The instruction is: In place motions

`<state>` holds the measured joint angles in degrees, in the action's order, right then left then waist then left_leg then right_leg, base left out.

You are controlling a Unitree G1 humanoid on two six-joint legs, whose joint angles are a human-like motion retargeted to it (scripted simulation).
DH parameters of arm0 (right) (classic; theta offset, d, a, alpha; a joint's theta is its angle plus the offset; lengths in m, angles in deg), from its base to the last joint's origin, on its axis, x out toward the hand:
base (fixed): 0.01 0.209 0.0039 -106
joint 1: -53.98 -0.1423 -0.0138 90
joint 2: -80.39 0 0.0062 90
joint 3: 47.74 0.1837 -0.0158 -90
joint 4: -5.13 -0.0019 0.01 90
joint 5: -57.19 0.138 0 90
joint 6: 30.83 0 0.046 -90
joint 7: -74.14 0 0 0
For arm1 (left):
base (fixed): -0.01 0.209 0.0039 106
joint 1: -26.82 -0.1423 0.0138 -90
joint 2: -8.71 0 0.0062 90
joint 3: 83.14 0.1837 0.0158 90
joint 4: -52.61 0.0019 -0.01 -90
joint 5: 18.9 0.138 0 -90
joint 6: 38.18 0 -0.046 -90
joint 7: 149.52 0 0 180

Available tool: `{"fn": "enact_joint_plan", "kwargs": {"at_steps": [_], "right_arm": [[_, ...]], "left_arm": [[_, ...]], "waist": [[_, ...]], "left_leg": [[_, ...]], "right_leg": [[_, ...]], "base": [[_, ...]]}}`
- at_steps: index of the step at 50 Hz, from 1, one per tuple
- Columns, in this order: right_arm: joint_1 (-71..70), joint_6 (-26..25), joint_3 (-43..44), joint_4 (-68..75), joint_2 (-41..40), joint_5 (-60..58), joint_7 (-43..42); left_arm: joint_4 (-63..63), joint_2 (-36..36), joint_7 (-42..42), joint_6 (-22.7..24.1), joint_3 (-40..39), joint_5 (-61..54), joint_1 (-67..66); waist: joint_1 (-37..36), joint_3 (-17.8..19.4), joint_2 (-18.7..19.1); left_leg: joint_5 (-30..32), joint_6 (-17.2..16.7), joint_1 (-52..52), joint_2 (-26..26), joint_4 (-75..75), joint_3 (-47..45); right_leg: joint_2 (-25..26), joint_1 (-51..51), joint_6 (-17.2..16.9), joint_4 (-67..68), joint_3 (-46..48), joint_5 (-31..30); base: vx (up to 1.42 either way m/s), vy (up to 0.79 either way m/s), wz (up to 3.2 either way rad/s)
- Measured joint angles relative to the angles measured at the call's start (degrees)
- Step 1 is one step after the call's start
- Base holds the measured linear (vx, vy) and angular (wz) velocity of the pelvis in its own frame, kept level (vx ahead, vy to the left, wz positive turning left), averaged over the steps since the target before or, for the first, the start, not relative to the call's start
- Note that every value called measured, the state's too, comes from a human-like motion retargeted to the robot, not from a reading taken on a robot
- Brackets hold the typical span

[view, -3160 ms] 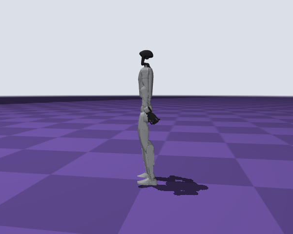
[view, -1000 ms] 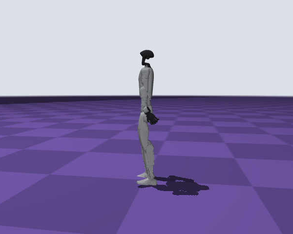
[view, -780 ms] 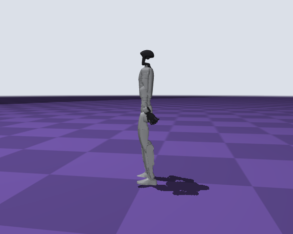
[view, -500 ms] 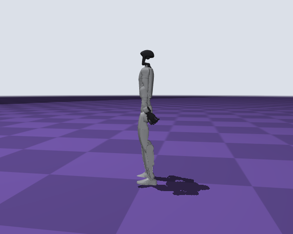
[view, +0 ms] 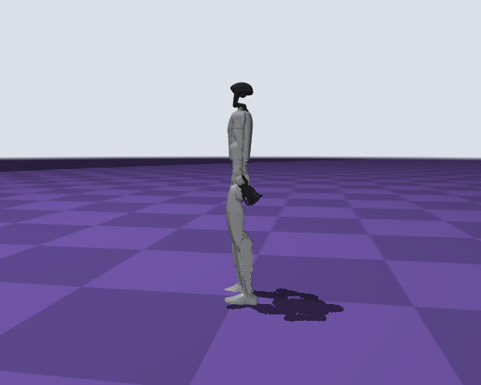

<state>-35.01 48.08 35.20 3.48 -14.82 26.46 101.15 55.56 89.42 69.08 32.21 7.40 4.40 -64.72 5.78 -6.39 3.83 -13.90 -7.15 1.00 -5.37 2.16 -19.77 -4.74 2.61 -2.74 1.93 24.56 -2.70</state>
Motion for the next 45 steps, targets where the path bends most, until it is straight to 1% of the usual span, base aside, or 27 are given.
{"fn": "enact_joint_plan", "kwargs": {"at_steps": [45], "right_arm": [[-0.05, -0.18, -0.27, 0.08, 0.05, 0.45, -0.05]], "left_arm": [[0.5, -0.28, -0.56, -0.16, 0.03, -0.3, 0.35]], "waist": [[0.24, -0.23, 0.17]], "left_leg": [[-0.01, 0.02, -0.2, 0.16, -0.35, 0.08]], "right_leg": [[0.07, 0.03, -0.03, -0.11, 0.12, 0.08]], "base": [[0.0, 0.0, 0.0]]}}
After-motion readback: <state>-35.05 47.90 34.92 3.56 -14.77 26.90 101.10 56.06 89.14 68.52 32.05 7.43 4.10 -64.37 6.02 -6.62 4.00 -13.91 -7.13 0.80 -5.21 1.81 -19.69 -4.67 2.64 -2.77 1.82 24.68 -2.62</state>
